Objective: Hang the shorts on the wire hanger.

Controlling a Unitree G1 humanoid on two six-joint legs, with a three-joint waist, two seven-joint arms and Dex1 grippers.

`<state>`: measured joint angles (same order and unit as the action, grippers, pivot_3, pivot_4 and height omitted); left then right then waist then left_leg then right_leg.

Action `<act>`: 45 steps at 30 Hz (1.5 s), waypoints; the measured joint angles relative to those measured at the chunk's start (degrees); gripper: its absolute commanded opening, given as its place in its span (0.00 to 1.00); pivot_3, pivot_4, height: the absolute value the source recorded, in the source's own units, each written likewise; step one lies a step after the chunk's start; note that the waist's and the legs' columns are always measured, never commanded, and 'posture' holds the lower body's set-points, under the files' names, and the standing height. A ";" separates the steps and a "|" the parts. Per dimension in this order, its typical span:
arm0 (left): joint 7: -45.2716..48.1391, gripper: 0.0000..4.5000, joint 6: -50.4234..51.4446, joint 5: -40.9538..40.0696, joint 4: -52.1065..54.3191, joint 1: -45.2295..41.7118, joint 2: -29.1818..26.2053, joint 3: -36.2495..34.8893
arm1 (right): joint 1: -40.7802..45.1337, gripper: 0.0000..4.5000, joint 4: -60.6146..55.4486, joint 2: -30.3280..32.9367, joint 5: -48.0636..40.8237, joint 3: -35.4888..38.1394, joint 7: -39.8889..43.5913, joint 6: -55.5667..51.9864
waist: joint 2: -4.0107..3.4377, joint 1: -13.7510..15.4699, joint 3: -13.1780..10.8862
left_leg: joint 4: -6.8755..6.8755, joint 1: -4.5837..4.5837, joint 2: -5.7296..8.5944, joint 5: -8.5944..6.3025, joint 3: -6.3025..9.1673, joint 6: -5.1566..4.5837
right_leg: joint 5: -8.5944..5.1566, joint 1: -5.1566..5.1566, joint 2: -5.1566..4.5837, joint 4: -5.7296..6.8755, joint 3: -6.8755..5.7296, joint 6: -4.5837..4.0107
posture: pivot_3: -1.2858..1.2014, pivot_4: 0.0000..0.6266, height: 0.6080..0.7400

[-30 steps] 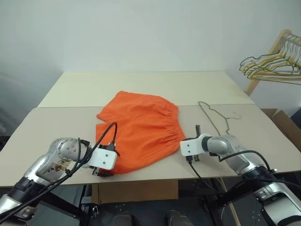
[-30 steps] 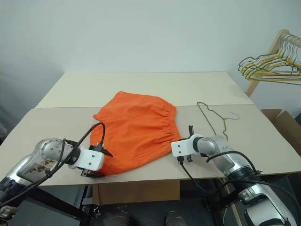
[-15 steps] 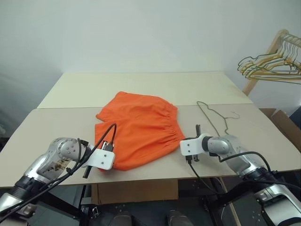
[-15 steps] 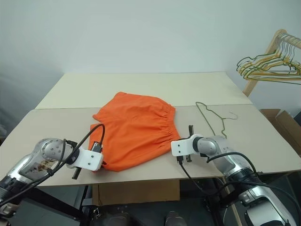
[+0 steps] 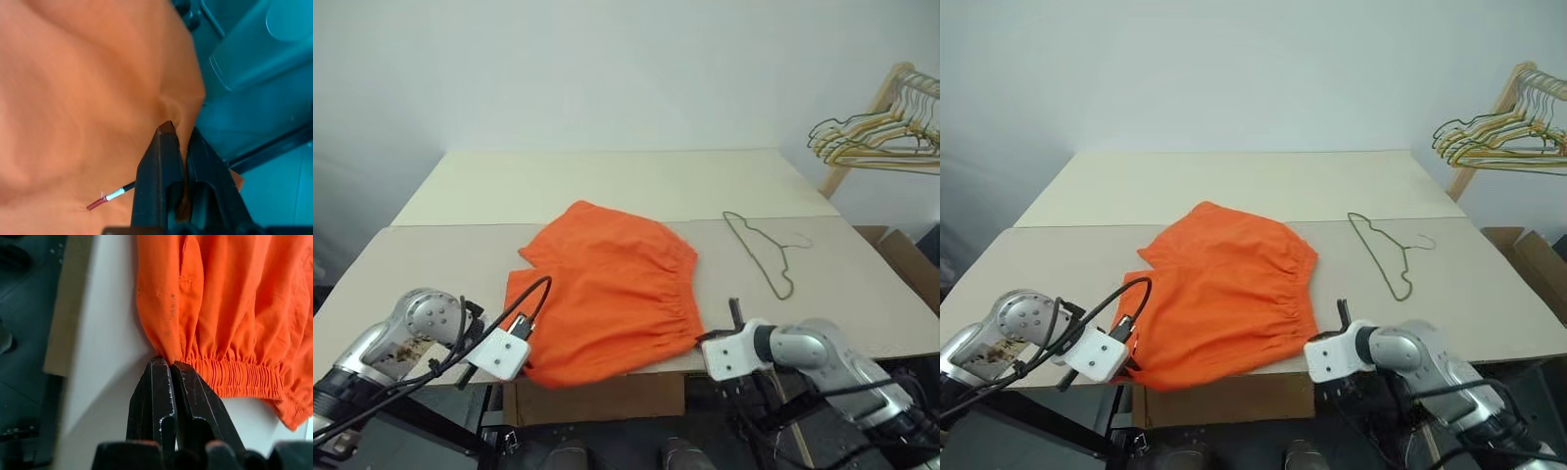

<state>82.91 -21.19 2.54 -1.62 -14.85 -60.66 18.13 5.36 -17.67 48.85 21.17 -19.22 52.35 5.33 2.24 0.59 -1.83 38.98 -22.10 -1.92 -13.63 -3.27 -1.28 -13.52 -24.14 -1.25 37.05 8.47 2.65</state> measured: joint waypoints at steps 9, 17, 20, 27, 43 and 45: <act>6.07 0.43 0.34 -5.13 1.20 0.08 -1.51 -0.01 | 0.08 0.38 -0.73 -0.48 -0.43 0.93 0.07 -3.04 | 0.04 0.07 -0.02 | -0.04 -0.05 -0.03 -0.02 -0.07 0.02 | 0.00 -0.09 -0.05 0.00 -0.09 -0.01 | 0.56 0.00 1.00; 9.32 1.00 6.48 -15.34 5.83 2.47 -5.61 -2.79 | -4.13 1.00 -4.57 3.74 -4.95 6.45 3.08 -4.94 | 0.08 0.16 -0.04 | -0.03 -0.10 -0.04 -0.03 -0.02 0.02 | -0.02 -0.11 -0.06 0.00 -0.18 0.00 | 0.57 0.00 1.00; 9.15 1.00 12.22 -21.49 5.82 1.88 -6.01 -6.96 | -7.60 1.00 -7.19 3.92 -11.23 13.87 3.87 -10.77 | 0.10 0.34 -0.06 | 0.00 -0.03 -0.05 -0.02 0.00 0.03 | -0.02 -0.04 -0.10 0.00 -0.27 0.00 | 0.57 0.00 1.00; -4.52 1.00 35.67 -35.73 4.61 -11.17 7.63 -15.64 | 0.14 1.00 -6.31 -3.66 -23.61 30.39 -3.99 -39.98 | 0.18 0.59 -0.04 | 0.11 0.11 -0.06 0.02 0.04 0.08 | 0.04 0.14 -0.09 0.03 -0.33 0.06 | 0.55 0.00 1.00; -14.83 1.00 47.49 -38.41 9.32 -15.85 20.38 -15.46 | 42.22 1.00 61.72 -10.38 -17.04 17.75 -20.78 -51.56 | 0.18 -3.13 -0.02 | -0.44 -0.22 0.08 0.00 0.21 0.07 | 0.52 -0.02 -0.04 -0.41 -0.25 0.01 | 0.56 0.00 1.00; -14.79 1.00 47.54 -38.43 9.80 -15.44 20.35 -15.70 | 43.80 1.00 67.15 -10.82 -16.55 16.92 -20.23 -49.21 | 0.18 -3.17 -0.02 | -0.44 -0.20 0.10 0.00 0.22 0.07 | 0.53 0.00 -0.05 -0.41 -0.25 0.03 | 0.56 0.00 1.00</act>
<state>68.12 26.35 -35.88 8.18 -30.29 -40.32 2.43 49.16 49.47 38.03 4.62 -2.30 32.12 -43.88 2.42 -2.58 -1.85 38.54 -22.30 -1.82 -13.62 -3.05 -1.21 -12.99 -24.14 -1.31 36.64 8.21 2.68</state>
